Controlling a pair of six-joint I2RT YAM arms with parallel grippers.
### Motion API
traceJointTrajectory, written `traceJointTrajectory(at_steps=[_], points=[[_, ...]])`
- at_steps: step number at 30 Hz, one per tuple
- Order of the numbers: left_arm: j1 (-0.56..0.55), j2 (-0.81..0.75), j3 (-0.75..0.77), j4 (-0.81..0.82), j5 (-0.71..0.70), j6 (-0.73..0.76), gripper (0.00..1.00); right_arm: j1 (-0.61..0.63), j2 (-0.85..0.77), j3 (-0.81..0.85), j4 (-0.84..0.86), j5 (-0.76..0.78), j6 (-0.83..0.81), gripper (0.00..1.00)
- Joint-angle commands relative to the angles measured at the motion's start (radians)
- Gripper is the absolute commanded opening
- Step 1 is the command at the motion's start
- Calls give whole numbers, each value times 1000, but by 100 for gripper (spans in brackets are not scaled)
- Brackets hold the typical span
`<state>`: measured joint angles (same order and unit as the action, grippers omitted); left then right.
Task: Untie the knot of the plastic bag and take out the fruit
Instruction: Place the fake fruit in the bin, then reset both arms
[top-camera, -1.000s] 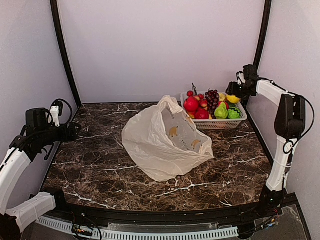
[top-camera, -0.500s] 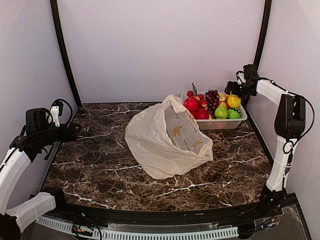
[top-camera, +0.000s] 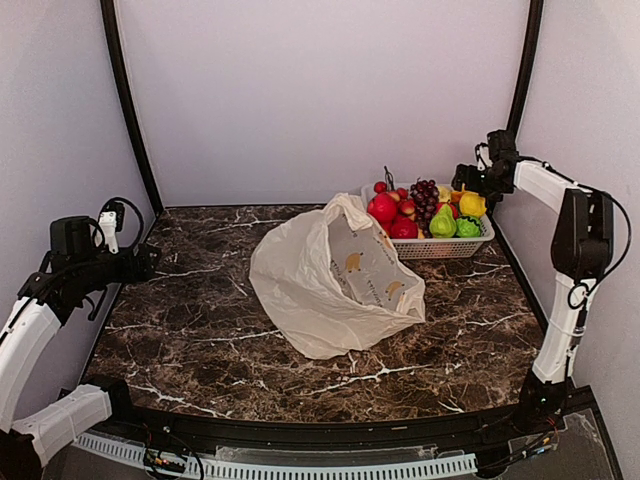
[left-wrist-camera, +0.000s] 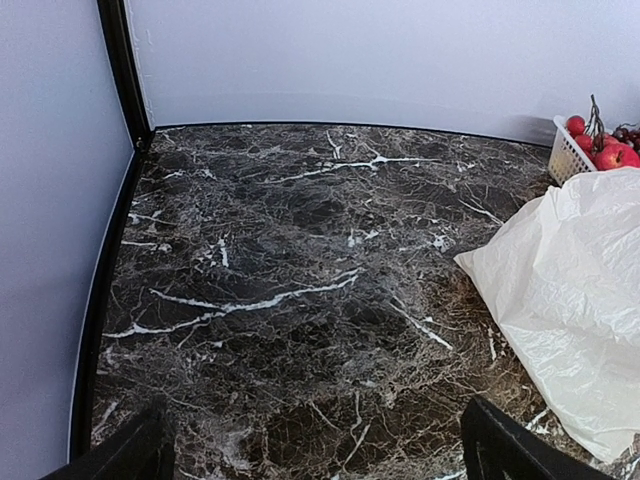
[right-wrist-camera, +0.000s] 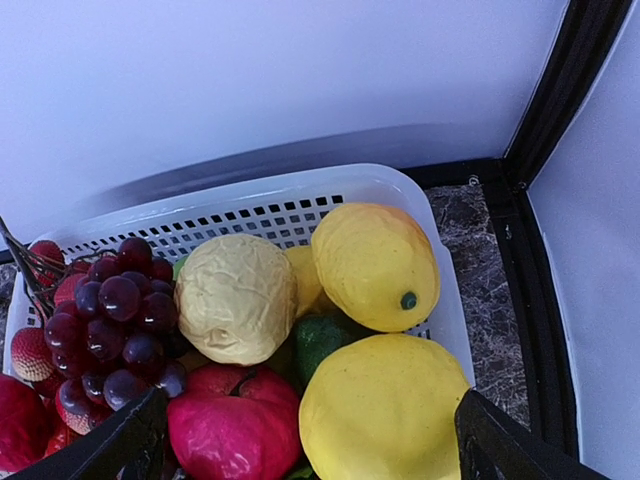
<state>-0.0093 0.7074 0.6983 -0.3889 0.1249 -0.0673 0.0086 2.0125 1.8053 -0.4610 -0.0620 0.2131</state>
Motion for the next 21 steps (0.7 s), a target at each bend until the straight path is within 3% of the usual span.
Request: traceJointTrajectory(at_steps=[1,9,16,21], points=[[5,-4,-2,15,-28,-75,99,1,-82,-47,41,24,-23,98],[5,41,55,-20,-38,-207,99,1,-257,-205,69,3,-52,99],[6,143,151,-109,-42,-146,99,-36,-518,-428,74,-5,-58,99],[66,159,152,-105,7,-118,99,-52,-733,-598,78,-10,-46,99]])
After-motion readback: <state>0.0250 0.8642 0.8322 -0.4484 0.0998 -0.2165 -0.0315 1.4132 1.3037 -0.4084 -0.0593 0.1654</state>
